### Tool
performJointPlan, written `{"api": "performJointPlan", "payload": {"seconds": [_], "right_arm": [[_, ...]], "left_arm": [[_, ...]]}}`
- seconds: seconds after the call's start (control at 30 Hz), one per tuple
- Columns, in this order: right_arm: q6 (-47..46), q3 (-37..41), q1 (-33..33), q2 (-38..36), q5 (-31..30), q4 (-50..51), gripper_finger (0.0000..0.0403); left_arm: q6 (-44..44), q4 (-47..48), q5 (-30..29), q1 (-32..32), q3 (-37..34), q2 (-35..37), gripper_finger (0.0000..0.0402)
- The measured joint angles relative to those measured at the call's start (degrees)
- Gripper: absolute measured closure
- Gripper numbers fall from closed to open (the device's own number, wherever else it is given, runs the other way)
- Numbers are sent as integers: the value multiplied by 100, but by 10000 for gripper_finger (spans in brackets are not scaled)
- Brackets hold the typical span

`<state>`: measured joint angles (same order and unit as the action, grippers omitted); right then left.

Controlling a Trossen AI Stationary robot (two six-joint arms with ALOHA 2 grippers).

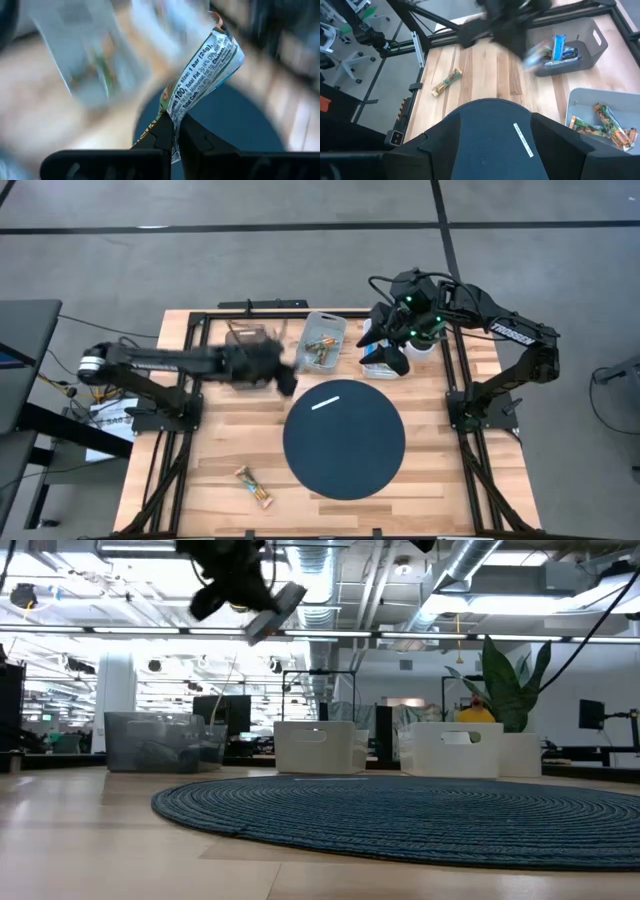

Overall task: Pick and place Granola Bars by type
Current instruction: Put the yellow granola bar into the gray bin

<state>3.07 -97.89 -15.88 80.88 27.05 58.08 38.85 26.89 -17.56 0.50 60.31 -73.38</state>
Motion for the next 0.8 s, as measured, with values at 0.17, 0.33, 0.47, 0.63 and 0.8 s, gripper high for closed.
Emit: {"api": "performJointPlan", "payload": {"seconds": [0.17,0.33,0.47,0.63,0.8], "right_arm": [[-2,0,0,0,0,-110,171],[-95,0,-1,0,-4,-234,171],[-153,0,0,0,-7,-354,171],[-157,0,0,0,-28,-373,171],[-160,0,-2,0,-35,-376,171]], "left_arm": [[-88,-1326,385,1101,0,147,401],[-77,-1935,816,1746,2,-195,401],[116,-2293,976,2100,2,-549,401],[291,-2768,1420,2320,2,-1034,378],[245,-3144,2015,2439,2,-1282,317]]}}
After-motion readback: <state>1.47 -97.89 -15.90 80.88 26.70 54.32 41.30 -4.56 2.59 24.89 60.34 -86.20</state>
